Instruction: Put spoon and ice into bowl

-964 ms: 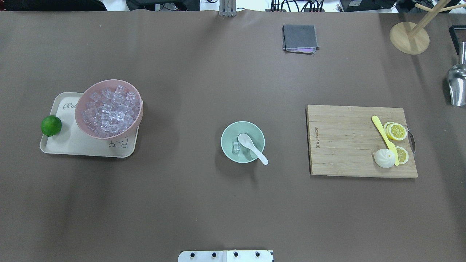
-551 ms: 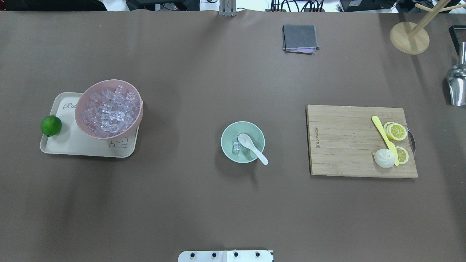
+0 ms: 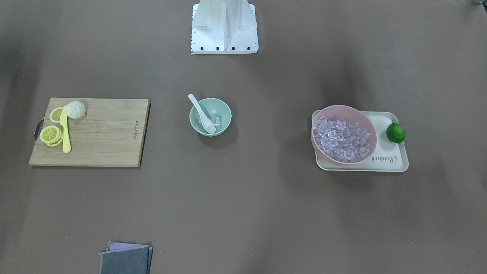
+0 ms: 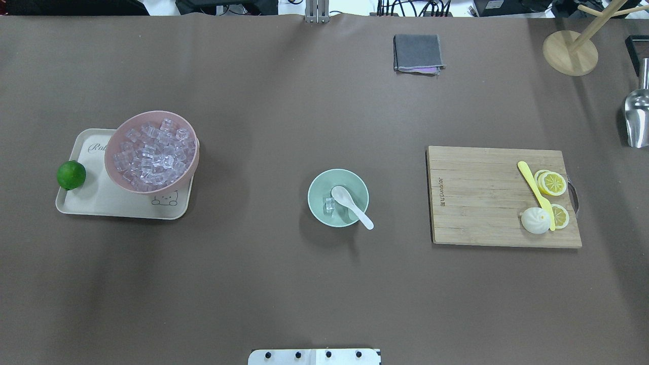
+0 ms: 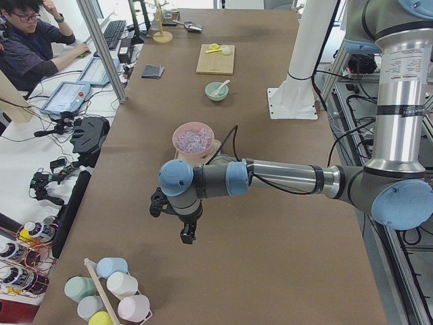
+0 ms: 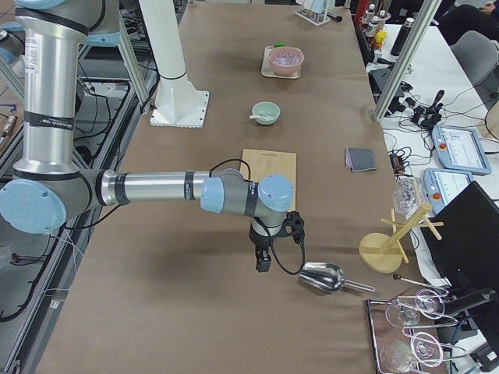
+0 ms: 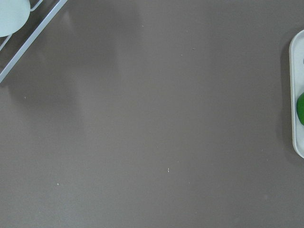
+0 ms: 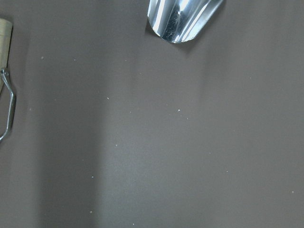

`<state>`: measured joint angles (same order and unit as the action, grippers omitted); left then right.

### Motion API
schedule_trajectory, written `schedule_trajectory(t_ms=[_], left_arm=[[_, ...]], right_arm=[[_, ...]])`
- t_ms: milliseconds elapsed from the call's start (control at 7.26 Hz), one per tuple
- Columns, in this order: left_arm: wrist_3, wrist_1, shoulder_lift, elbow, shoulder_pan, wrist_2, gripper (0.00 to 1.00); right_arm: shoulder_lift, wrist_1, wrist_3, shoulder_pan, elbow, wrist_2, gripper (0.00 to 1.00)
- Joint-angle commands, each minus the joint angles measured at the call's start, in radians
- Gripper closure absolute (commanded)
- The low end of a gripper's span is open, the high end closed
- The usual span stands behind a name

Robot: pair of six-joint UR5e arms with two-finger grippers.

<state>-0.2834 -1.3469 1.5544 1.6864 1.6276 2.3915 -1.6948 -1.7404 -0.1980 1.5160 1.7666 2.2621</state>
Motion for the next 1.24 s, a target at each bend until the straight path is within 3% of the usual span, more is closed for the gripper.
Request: schedule_trajectory(t_ms=[0, 1102], left_arm=[[-0.003, -0.002, -0.001, 0.016, 0.000, 0.000, 0.02], [0.000, -0.001, -0.010, 0.015, 0.000, -0.006, 0.02]], right_arm=[[0.001, -0.005, 0.000, 0.000, -0.001, -0.001, 0.00], [0.009, -0.005, 0.000, -0.002, -0.010, 0.001, 0.00]])
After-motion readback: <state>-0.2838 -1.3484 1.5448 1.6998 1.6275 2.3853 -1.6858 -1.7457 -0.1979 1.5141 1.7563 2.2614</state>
